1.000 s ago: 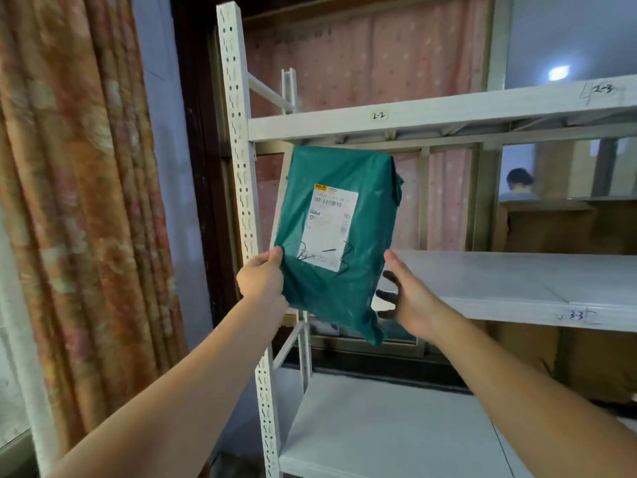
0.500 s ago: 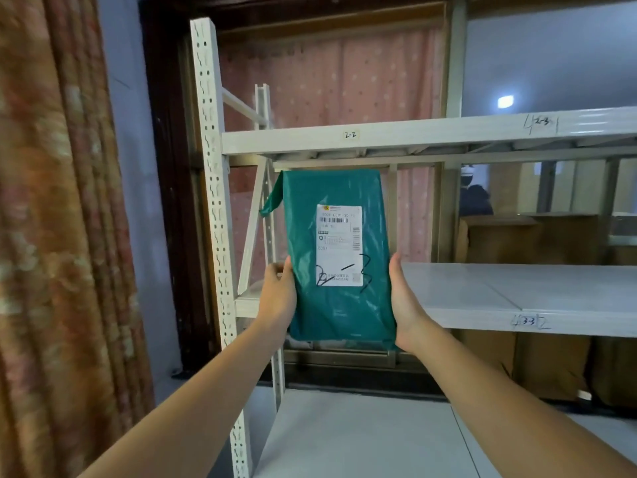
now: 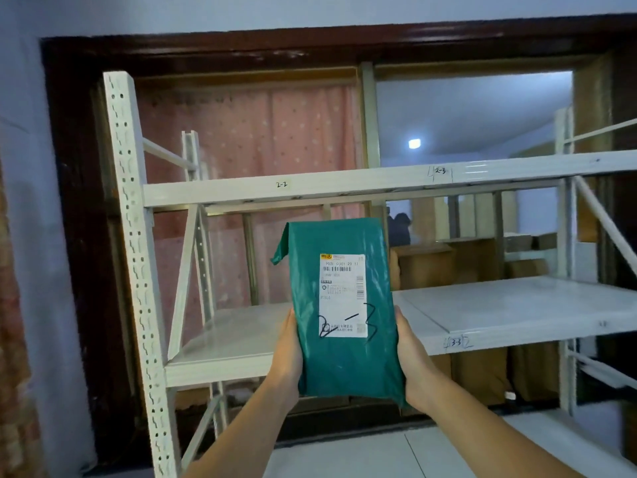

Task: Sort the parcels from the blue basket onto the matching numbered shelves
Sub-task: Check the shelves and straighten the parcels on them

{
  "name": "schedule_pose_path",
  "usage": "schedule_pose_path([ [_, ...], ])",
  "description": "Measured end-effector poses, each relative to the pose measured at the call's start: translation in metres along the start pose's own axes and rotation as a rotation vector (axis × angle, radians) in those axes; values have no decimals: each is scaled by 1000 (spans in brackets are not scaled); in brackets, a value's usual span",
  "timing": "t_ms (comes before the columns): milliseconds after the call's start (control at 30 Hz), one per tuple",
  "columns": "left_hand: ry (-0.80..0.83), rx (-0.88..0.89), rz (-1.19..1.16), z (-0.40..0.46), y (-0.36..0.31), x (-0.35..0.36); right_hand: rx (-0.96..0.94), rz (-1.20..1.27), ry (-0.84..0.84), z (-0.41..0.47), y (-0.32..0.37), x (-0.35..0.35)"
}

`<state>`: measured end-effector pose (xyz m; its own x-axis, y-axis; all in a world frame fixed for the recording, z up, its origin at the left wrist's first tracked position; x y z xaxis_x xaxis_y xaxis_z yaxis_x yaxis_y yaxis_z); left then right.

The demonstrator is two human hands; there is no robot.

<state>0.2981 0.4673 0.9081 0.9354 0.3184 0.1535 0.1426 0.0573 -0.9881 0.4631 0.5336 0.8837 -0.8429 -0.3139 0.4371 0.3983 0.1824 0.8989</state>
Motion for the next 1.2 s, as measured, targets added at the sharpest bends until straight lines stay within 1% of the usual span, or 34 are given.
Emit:
schedule_pose_path([
  [100, 57, -1, -25, 2, 3, 34, -27, -3, -43, -9, 16, -30],
  [233, 70, 4, -77, 1, 7, 77, -64, -24, -34, -22, 44, -63],
  [333, 45, 36, -68, -6, -2, 117, -92, -39, -13, -27, 73, -91],
  [433, -38, 92, -39, -6, -21, 151, -132, -81, 15, -29, 115, -117],
  [533, -85, 193, -42, -2, -57, 187, -209, -174, 41, -28, 173, -136],
  [633, -74, 315, -19, -2, -111, 218, -300, -244, 79, -30, 233, -144],
  [733, -88, 420, 28, 2, -166, 235, -326, -283, 189, -32, 279, -140],
  [833, -92, 483, 82, 10, -209, 246, -455, -334, 306, -28, 318, -130],
  [900, -38, 552, 100, 8, -232, 256, -532, -397, 363, -24, 339, -119],
  [967, 84, 601, 118, 8, -254, 266, -587, -454, 400, -20, 358, -107],
  [1033, 170, 636, 153, 15, -270, 267, -622, -469, 408, -13, 378, -99],
  [1067, 202, 685, 211, 19, -277, 267, -638, -475, 410, -7, 388, -95],
  [1133, 290, 802, 404, 30, -287, 270, -672, -484, 409, 6, 406, -89],
  [1167, 309, 846, 513, 35, -290, 273, -690, -490, 410, 12, 413, -85],
  [1200, 287, 867, 606, 44, -296, 274, -714, -498, 409, 18, 422, -80],
])
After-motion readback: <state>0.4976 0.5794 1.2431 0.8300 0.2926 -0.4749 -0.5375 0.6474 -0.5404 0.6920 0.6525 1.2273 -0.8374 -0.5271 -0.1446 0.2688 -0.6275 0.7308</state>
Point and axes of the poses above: each hand's wrist, its own z-axis towards the middle knuckle, its own x-axis out of the palm, y = z × x, the point moved 7 cm from there along z, towards the middle knuckle, and after that the axes turned 5 degrees about z, right-handed, at the moved point
